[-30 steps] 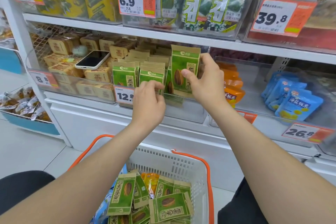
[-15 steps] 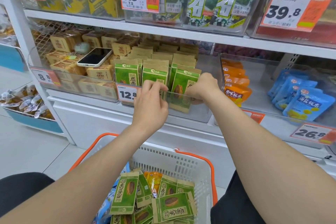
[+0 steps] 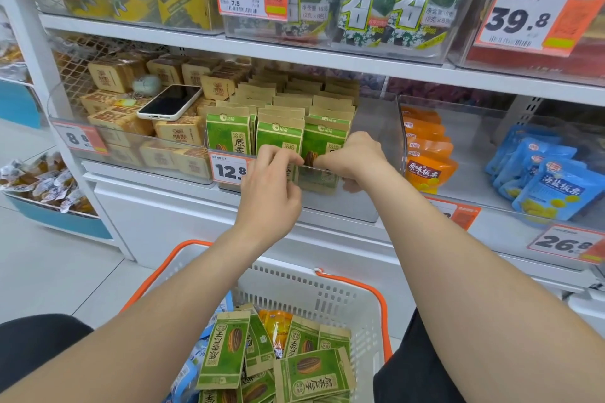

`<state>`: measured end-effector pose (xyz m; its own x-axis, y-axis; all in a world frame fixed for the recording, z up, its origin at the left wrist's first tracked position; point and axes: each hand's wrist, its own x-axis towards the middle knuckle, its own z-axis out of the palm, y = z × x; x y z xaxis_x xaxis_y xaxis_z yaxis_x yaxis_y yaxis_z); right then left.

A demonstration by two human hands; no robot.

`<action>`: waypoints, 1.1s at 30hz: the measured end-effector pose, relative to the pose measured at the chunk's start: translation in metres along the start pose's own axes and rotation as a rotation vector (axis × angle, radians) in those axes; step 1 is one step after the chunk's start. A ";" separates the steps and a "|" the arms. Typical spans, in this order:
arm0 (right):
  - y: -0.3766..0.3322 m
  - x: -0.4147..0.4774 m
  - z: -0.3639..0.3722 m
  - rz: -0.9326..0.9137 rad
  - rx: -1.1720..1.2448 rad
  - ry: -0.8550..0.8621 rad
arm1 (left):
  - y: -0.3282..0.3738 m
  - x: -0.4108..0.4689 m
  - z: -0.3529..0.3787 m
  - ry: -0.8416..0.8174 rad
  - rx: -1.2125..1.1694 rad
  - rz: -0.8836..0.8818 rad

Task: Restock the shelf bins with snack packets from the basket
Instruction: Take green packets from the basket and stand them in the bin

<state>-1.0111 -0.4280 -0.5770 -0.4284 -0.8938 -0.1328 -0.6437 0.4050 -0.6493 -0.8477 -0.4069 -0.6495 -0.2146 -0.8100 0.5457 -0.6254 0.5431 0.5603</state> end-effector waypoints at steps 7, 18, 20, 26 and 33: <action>0.000 -0.036 -0.015 -0.211 -0.329 0.268 | -0.003 -0.008 -0.004 0.085 -0.025 0.039; -0.016 -0.087 0.007 -0.484 -0.396 0.203 | -0.032 -0.025 -0.007 -0.044 0.176 0.071; -0.013 -0.090 0.022 -0.501 -0.415 -0.030 | -0.043 -0.032 -0.007 -0.249 0.268 -0.051; 0.002 -0.103 0.069 -0.546 -0.805 -0.396 | -0.087 -0.072 0.000 -0.960 0.530 -0.269; 0.011 -0.106 0.112 -0.547 -1.004 -0.579 | -0.101 -0.112 0.012 -1.362 0.618 -0.188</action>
<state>-0.9014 -0.3504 -0.6537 0.2166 -0.8399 -0.4977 -0.9497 -0.2993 0.0917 -0.7696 -0.3734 -0.7749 -0.3934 -0.6238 -0.6754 -0.8562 0.5162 0.0219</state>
